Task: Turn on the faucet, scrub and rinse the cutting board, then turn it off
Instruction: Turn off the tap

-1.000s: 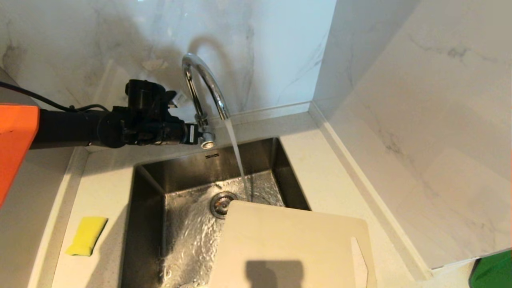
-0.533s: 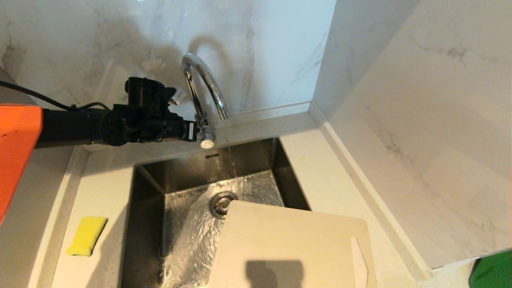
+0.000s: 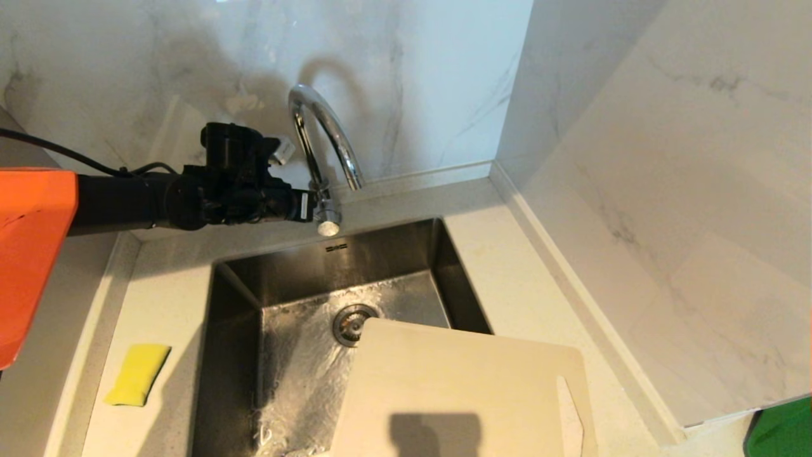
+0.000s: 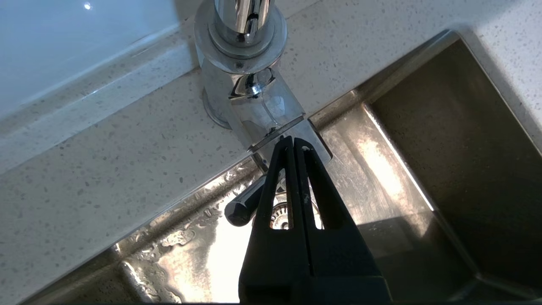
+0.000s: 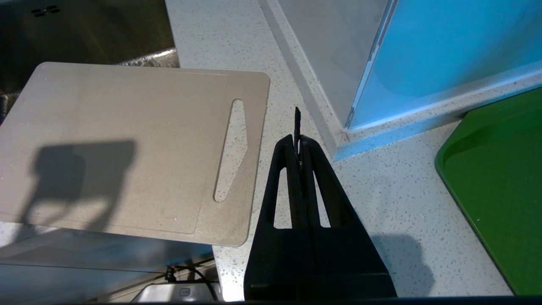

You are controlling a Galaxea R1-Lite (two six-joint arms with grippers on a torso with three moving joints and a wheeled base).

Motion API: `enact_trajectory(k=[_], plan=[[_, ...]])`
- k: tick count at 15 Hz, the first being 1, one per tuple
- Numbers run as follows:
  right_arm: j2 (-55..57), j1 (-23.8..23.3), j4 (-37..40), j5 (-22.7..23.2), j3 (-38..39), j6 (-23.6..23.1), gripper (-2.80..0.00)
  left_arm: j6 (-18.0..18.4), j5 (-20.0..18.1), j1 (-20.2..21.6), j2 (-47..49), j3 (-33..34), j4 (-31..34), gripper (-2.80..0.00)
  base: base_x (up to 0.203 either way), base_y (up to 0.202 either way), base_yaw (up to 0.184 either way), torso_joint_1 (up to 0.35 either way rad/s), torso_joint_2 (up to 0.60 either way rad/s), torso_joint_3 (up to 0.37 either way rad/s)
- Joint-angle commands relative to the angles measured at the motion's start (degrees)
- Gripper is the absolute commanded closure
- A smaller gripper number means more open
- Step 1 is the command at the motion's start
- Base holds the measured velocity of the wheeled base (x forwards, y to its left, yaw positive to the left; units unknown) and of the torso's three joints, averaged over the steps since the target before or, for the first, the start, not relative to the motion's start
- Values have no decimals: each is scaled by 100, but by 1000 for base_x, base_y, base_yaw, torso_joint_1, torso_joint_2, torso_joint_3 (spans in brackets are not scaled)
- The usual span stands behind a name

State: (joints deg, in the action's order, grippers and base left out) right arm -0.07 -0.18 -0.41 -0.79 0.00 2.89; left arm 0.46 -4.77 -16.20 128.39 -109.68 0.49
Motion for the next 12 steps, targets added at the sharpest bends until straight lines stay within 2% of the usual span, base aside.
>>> enact_trajectory(k=[1,6,8,12], plan=[[-1,1,-2,0,9,1,0,-2,-21,-6,-207,60,28,0,0,0,0,0,0,0],[-1,1,-2,0,9,1,0,-47,-133,-83,-1349,1092,328,0,0,0,0,0,0,0],[-1,1,-2,0,8,1,0,-43,-325,-107,-2047,1788,540,0,0,0,0,0,0,0],[-1,1,-2,0,7,1,0,-29,-411,-111,-3301,3272,805,0,0,0,0,0,0,0]])
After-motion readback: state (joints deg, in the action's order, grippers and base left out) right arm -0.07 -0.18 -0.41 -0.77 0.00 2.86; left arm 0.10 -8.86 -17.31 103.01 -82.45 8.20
